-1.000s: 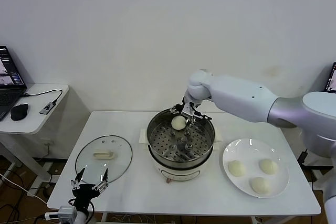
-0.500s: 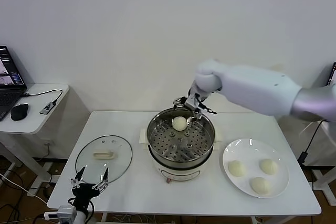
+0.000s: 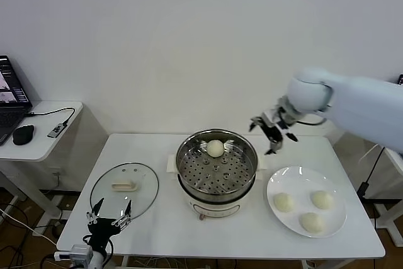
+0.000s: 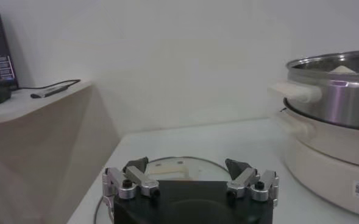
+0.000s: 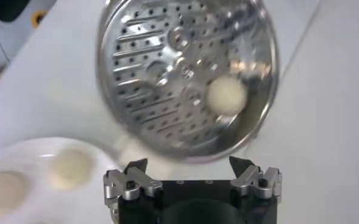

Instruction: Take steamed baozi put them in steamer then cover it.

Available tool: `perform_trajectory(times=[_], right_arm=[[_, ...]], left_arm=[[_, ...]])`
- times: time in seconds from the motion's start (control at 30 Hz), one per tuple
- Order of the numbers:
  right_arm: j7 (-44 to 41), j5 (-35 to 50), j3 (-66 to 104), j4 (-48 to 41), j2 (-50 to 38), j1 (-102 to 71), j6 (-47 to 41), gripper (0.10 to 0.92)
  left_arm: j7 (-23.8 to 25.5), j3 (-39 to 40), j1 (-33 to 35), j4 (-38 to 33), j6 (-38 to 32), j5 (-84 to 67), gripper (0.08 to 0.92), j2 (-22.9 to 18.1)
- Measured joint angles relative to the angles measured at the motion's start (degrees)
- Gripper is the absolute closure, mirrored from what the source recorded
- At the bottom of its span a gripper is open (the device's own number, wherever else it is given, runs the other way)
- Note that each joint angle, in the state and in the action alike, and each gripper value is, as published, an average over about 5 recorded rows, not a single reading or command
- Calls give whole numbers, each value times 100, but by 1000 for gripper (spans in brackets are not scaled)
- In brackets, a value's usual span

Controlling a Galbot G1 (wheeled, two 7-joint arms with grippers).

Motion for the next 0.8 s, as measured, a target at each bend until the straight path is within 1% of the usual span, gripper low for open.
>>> perform_trajectory(times=[0.2,0.37,0.57,0.8], right_arm=[[44,-196,11,299,-738,-262,-314,203],[87,-426,106,402,-1128,-646,-420,203],[206,-678,306,406,-1311,-1277,-445,203],[375,-913,854,208,-1236,-2230,-411,203]], left_arm=[[2,11,-45,16,15,1,177,15],[1,27,-40,33,17,12,177,-28],[0,18,0,29,17,37,177,-62],[-3,-15,44,-5,16,56,177,-79]])
